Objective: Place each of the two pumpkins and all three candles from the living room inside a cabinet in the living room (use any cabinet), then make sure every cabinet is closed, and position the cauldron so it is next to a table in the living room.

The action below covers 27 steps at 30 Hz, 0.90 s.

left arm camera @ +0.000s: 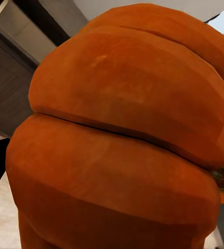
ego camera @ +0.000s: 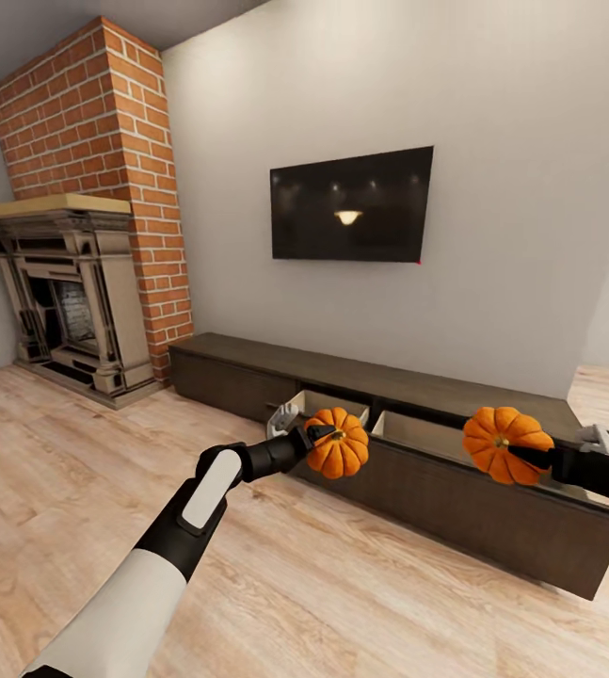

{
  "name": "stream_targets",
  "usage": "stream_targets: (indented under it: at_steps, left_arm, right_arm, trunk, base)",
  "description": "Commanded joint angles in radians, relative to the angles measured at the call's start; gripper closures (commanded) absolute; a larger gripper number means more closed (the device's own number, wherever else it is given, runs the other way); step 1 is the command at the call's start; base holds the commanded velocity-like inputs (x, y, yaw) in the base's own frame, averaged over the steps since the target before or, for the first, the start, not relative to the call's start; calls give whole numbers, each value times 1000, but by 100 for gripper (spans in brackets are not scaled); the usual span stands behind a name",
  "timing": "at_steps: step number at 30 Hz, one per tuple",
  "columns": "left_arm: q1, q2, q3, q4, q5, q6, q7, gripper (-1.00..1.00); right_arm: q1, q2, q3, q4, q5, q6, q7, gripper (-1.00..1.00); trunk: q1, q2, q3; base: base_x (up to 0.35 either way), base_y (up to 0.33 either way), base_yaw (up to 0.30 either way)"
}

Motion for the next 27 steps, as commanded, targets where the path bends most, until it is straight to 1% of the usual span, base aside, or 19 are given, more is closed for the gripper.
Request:
stream_targets:
  at_steps: [1, 11, 16, 21, 27]
  left_arm:
    - [0, 0, 1, 0, -2, 3, -2, 100]
    - [0, 1, 1, 0, -4, 3, -2, 100]
    - [4, 13, 3, 0, -4, 3, -2, 100]
    - [4, 14, 3, 7, -4, 3, -1, 100]
    - [4, 16, 4, 14, -4, 3, -1, 100]
  right_arm:
    - [-1, 0, -1, 0, 7, 4, 10, 100]
    - [-1, 0, 1, 0, 5, 4, 11, 100]
    - [-5, 0, 1, 25, 6, 4, 9, 100]
    - [-6, 0, 2, 55, 7, 4, 10, 100]
    - [-7, 0, 3, 68, 8, 4, 9, 100]
  trunk:
    - [-4, 7, 0]
    - [-43, 77, 16]
    - [-62, 112, 23]
    - [-81, 147, 31]
    - [-104, 189, 40]
  base:
    - [0, 0, 0]
    - [0, 0, 0]
    - [0, 0, 0]
    - [0, 0, 0]
    - [0, 0, 0]
